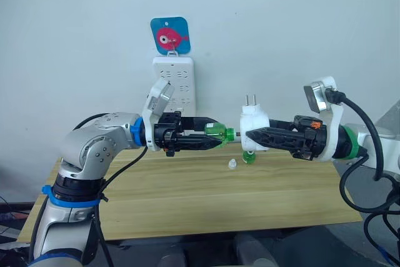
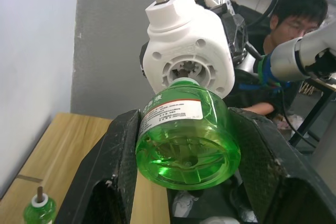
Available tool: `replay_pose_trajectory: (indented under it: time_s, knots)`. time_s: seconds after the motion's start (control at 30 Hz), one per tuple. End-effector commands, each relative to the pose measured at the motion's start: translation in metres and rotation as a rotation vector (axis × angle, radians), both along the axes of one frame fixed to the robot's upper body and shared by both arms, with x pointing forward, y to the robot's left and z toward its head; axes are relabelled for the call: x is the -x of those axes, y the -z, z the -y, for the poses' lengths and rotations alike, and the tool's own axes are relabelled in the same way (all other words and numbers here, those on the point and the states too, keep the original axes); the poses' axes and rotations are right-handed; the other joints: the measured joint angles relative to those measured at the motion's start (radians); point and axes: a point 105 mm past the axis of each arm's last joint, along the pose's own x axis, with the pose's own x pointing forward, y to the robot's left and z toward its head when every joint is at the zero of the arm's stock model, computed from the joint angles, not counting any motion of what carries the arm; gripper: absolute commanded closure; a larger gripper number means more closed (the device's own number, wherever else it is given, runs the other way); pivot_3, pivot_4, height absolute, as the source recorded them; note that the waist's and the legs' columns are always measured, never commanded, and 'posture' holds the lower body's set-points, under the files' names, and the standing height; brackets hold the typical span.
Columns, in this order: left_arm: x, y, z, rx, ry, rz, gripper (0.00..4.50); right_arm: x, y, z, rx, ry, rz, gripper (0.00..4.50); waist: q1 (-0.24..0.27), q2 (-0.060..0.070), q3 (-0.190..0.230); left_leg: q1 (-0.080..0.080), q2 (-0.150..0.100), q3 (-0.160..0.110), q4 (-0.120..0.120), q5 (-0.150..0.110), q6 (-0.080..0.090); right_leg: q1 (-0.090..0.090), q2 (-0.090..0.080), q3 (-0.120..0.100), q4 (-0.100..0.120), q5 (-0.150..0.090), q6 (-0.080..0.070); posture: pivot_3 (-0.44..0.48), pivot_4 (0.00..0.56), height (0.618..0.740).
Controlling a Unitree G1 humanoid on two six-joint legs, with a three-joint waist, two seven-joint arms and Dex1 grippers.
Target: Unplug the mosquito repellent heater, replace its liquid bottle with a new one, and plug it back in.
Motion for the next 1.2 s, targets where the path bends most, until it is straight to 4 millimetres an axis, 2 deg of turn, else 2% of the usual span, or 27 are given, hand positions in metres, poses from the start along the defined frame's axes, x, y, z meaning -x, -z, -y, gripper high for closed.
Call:
replay_pose_trajectory:
  time_s: [0.03, 0.3, 0.63, 0.9, 1.2]
  knots:
    - [0.007, -0.015, 0.012, 0.047, 0.057, 0.022, 2.22, 0.011, -0.011, -0.010, -0.031, -0.074, 0.046, 1.51, 0.000, 0.000, 0.000, 0.000, 0.000, 0.000, 0.000, 0.000, 0.000, 0.000, 0.000, 0.000, 0.000, 0.000, 0.000, -0.130, 0.021, 0.740]
    - [0.010, -0.032, 0.011, 0.106, 0.094, -0.044, 2.22, 0.012, -0.007, -0.011, 0.002, -0.069, 0.069, 1.51, 0.000, 0.000, 0.000, 0.000, 0.000, 0.000, 0.000, 0.000, 0.000, 0.000, 0.000, 0.000, 0.000, 0.000, 0.000, -0.135, 0.024, 0.740]
    - [0.011, -0.038, 0.003, 0.118, 0.104, -0.122, 2.24, 0.012, 0.000, -0.008, 0.049, -0.066, 0.089, 1.51, 0.000, 0.000, 0.000, 0.000, 0.000, 0.000, 0.000, 0.000, 0.000, 0.000, 0.000, 0.000, 0.000, 0.000, 0.000, -0.139, 0.025, 0.740]
    - [0.011, -0.037, -0.001, 0.114, 0.095, -0.149, 2.24, 0.007, 0.002, -0.003, 0.053, -0.041, 0.094, 1.51, -0.001, 0.000, 0.000, 0.000, 0.000, 0.000, 0.000, 0.000, 0.000, 0.000, 0.000, 0.000, 0.000, 0.000, 0.000, -0.139, 0.025, 0.740]
    - [0.005, -0.026, -0.005, 0.110, 0.025, -0.154, 2.24, 0.001, -0.004, 0.001, 0.000, -0.009, 0.079, 1.51, -0.001, 0.000, 0.000, 0.000, 0.000, 0.000, 0.000, 0.000, 0.000, 0.000, 0.000, 0.000, 0.000, 0.000, 0.000, -0.139, 0.025, 0.740]
